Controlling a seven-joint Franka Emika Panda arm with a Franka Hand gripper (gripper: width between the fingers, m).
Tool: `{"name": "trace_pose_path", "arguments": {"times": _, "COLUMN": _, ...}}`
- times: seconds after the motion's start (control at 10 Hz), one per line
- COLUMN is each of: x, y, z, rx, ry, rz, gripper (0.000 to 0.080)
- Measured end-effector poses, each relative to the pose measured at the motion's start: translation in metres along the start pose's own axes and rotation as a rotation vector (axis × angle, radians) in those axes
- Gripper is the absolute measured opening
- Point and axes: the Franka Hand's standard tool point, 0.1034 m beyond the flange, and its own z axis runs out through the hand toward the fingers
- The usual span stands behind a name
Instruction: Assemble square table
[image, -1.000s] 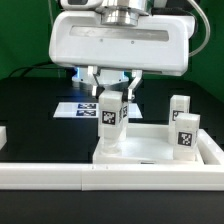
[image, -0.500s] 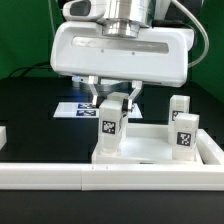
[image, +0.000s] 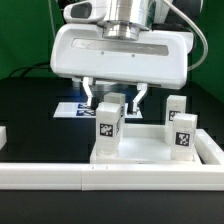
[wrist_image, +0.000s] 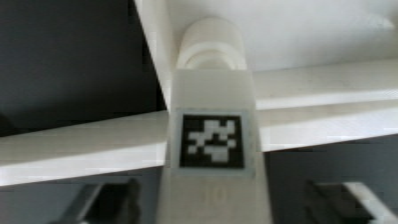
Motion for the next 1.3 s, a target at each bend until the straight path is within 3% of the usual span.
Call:
{"name": "trace_pose_path", "arguments": {"times": 0.1, "x": 0.000, "y": 0.000, "z": 0.000, "rx": 0.000, "ry": 0.000, "rz": 0.000, "gripper": 0.0592}}
{"name": "trace_pose_path", "arguments": {"times": 0.3, "x": 0.000, "y": 0.000, "z": 0.000, "rx": 0.000, "ry": 0.000, "rz": 0.000, "gripper": 0.0638}}
{"name": "trace_pose_path", "arguments": {"times": 1.0, "x": 0.000, "y": 0.001, "z": 0.000, "rx": -0.001, "ry": -0.013, "rz": -0.008, "gripper": 0.0649}}
{"name": "trace_pose_path", "arguments": {"times": 1.1, "x": 0.006, "y": 0.006, "z": -0.006, "rx": 0.004, "ry": -0.063, "rz": -0.020, "gripper": 0.0649}}
{"name": "trace_pose_path", "arguments": {"times": 1.3, "x": 0.021, "y": 0.021, "z": -0.022, "rx": 0.050, "ry": -0.169, "rz": -0.047, "gripper": 0.0649}}
